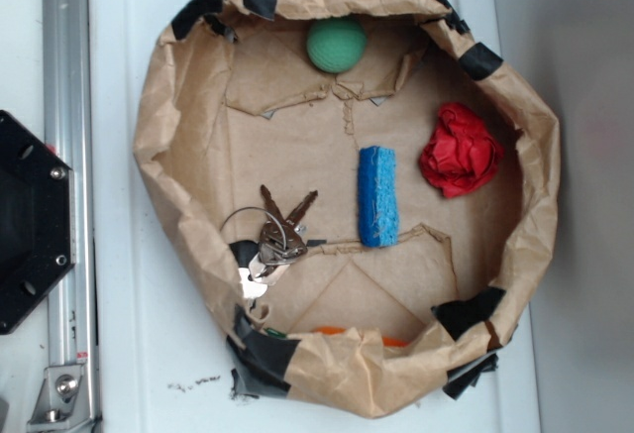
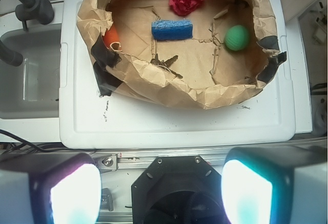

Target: Grab the blue sponge.

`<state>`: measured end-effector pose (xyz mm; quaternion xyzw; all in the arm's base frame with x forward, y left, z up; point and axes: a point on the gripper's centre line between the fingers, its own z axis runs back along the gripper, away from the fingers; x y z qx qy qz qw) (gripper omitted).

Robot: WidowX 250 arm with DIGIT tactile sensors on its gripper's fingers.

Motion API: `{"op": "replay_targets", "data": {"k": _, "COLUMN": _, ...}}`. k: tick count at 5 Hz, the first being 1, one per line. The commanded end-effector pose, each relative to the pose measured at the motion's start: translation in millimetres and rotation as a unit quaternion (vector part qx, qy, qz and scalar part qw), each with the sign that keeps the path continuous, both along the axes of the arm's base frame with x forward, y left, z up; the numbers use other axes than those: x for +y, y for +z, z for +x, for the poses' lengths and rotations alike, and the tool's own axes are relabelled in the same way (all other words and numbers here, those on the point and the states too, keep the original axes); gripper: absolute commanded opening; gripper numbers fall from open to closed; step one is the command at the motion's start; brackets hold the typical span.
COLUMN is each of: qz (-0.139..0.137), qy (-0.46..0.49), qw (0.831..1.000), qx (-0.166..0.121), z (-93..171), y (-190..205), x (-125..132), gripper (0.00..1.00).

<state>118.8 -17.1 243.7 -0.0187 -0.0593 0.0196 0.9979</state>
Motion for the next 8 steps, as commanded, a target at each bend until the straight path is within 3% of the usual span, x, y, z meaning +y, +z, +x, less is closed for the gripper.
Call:
{"op": "replay_targets", "data": {"k": 1, "qz": 0.0, "qy": 0.0, "qw": 1.0, "qx": 0.0, "z": 0.0, "y": 0.0, "x": 0.0, "gripper": 1.0}}
{"op": "replay_targets", "data": {"k": 2, "qz": 0.05, "qy": 0.105, "qw": 0.993, "qx": -0.026, "z": 46.0, "y": -38.4, "x": 23.5, "gripper": 1.0}}
{"op": "replay_targets", "data": {"k": 3, "qz": 0.055, "qy": 0.227, "qw": 0.972, "qx": -0.013, "z": 76.5, "y": -56.8, "x": 28.2, "gripper": 1.0}}
{"op": "replay_targets", "data": {"k": 4, "qz": 0.03, "qy": 0.346, "qw": 0.937, "qx": 0.03, "z": 111.1, "y": -90.7, "x": 30.8, "gripper": 1.0}}
{"op": "replay_targets", "data": {"k": 5, "qz": -0.009, "qy": 0.426, "qw": 0.901, "qx": 0.081, "z": 122.1, "y": -113.8, "x": 30.7, "gripper": 1.0}}
{"op": "replay_targets", "data": {"k": 6, "qz": -0.047, "qy": 0.475, "qw": 0.876, "qx": 0.062, "z": 139.0, "y": -130.8, "x": 27.1, "gripper": 1.0}}
{"op": "replay_targets", "data": {"k": 7, "qz": -0.066, "qy": 0.496, "qw": 0.865, "qx": 0.048, "z": 157.2, "y": -151.8, "x": 20.8, "gripper": 1.0}}
{"op": "replay_targets", "data": {"k": 8, "qz": -0.041, "qy": 0.509, "qw": 0.859, "qx": 0.044, "z": 177.4, "y": -178.7, "x": 10.5, "gripper": 1.0}}
